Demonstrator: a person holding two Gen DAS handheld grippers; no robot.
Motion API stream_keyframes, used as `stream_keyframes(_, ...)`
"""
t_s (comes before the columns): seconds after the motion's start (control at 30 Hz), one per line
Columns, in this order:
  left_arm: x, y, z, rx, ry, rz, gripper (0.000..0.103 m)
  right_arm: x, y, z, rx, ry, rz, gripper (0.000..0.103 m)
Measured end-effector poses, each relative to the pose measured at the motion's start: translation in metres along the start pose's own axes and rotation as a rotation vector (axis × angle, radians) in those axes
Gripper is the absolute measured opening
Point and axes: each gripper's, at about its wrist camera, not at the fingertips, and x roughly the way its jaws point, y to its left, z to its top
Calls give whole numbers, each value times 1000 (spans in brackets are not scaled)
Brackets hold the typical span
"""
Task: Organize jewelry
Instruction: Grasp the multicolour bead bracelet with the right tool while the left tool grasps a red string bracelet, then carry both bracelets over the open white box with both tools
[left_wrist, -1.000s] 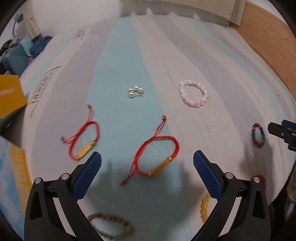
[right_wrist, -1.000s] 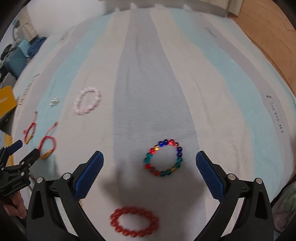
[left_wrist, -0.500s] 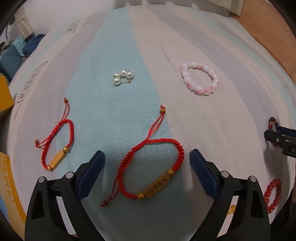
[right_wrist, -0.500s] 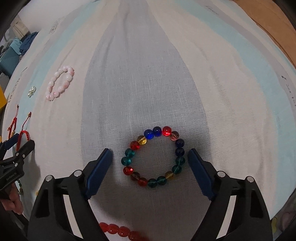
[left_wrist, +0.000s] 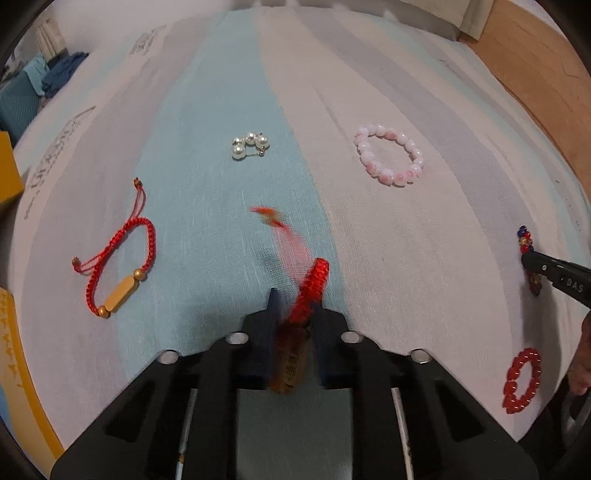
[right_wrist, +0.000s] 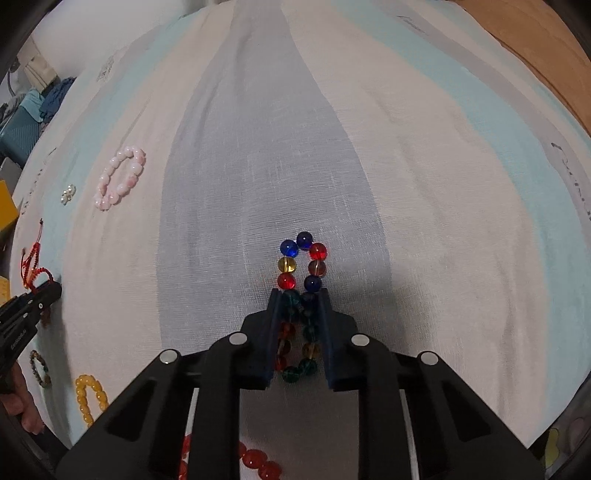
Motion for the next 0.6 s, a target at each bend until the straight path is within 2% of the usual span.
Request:
stream_keyframes(0.13,-6,-3,-4,0,-3,-12,13,-8,-4,-7,12,-27,20,18)
stream_keyframes(0.17,-8,-4,-5,-1,-4,-14,13,-10,-4,-8,12,-31,23,10)
stream_keyframes(0.2,-10,-4,-6,-3,-6,-15,13,-14,-8,-11,12,-33,23,9)
stream_keyframes(0.6,-44,-7,-14,0,-46,-23,13,-53,-16,-21,20,-82,65,9)
